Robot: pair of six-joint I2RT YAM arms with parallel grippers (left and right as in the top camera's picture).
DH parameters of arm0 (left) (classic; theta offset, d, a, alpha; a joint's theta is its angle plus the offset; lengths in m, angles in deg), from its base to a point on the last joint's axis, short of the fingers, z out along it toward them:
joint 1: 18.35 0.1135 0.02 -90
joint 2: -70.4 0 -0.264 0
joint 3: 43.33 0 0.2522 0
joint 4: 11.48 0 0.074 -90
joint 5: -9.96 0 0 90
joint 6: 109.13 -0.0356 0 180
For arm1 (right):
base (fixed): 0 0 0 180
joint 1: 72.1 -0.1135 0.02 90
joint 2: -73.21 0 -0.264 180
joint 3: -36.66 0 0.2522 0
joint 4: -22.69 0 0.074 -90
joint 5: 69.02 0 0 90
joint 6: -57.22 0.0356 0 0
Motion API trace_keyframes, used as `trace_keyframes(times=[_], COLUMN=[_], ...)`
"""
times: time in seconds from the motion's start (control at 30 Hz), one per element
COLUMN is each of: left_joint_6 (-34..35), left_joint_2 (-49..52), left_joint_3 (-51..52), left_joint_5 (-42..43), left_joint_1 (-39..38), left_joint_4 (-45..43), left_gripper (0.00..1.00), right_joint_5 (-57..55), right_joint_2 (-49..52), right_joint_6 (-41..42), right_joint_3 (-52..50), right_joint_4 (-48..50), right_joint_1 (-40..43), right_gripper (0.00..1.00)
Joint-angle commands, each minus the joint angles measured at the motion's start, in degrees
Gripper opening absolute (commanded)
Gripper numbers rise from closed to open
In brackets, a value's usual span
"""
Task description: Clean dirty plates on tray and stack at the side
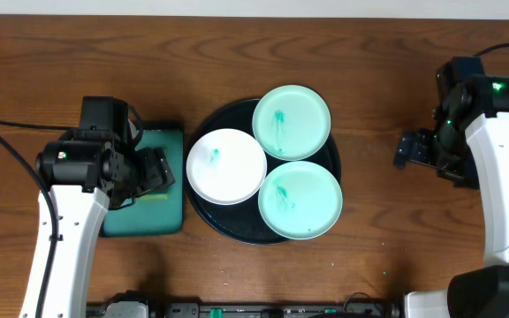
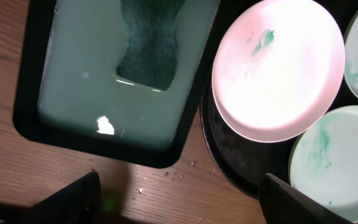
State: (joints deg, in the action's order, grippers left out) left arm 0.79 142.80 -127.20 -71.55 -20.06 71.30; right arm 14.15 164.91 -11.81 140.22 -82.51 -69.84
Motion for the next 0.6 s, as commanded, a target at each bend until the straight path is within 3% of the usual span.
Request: trace_keyframes(times=[0.0, 0.27, 0.37, 0.5, 0.57], left_joint_6=[0.5, -3.0, -3.4, -2.9, 1.2], left_joint_2=[0.2, 0.2, 0.2, 0.2, 0.4], left_joint_3=[-0.7, -0.7, -0.7, -0.4, 0.2], left_joint_5=[-0.2, -0.8, -2.3, -8.8, -15.1], left_joint_1=[0.0, 0.0, 0.0, 0.0, 0.1], left_joint_4=[0.4, 0.6, 0.6, 0.8, 0.7], left_gripper=[0.81, 0.81, 0.81, 0.8, 0.78], right_joint_5=[-6.2, -3.8, 1.7, 9.3, 11.5], right_joint_2=[0.8, 0.8, 0.8, 0.9, 0.9], right_joint_6=[4.3, -1.7, -10.2, -14.2, -14.3], right_joint_3=[0.9, 0.9, 0.9, 0.9, 0.8], right_joint_4=[0.6, 13.7, 19.8, 20.4, 18.6], right_joint_1=[-0.4, -0.4, -0.4, -0.5, -0.7], right_gripper=[0.99, 0.99, 0.99, 0.99, 0.99])
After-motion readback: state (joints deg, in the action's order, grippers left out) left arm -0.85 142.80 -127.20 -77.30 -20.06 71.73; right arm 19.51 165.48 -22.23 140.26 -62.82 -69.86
